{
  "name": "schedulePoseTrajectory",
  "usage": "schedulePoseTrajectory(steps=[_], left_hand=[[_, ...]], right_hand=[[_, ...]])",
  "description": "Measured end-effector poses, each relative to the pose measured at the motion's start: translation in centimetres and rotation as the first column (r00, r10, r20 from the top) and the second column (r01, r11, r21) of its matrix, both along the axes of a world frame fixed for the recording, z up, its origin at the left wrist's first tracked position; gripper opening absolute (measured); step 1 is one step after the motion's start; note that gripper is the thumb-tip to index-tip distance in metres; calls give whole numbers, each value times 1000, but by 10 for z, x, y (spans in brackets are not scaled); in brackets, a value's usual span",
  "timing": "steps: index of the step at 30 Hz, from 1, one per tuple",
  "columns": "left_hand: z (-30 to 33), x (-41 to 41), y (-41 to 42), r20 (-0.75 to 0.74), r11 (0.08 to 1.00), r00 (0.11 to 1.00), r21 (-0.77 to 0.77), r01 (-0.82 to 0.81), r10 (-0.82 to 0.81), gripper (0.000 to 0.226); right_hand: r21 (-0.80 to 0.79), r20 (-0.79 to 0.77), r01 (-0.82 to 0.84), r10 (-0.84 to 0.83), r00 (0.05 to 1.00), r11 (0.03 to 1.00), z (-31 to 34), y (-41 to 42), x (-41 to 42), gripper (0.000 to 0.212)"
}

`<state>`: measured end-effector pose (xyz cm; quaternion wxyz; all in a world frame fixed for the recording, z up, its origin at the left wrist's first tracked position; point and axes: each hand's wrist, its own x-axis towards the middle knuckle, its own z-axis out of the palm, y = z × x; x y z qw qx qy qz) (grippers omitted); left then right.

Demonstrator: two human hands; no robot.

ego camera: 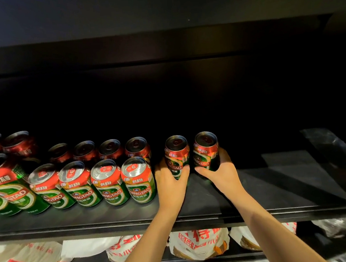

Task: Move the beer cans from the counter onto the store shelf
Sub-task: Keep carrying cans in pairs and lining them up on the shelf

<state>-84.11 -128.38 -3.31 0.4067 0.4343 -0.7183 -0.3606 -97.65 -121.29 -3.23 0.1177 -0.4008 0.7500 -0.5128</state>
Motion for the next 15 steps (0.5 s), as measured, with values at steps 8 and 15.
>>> schedulePoseTrajectory(steps=[8, 15], left_hand=[[7, -1, 4, -48, 1000, 999, 30, -3, 5, 34], [8, -6, 8, -77, 992, 990, 50, -115, 118, 50]], right_hand=[[4, 52, -65, 65, 997, 998, 4, 2, 1, 75], [0, -3, -60, 60, 998, 998, 1, 1, -1, 69]])
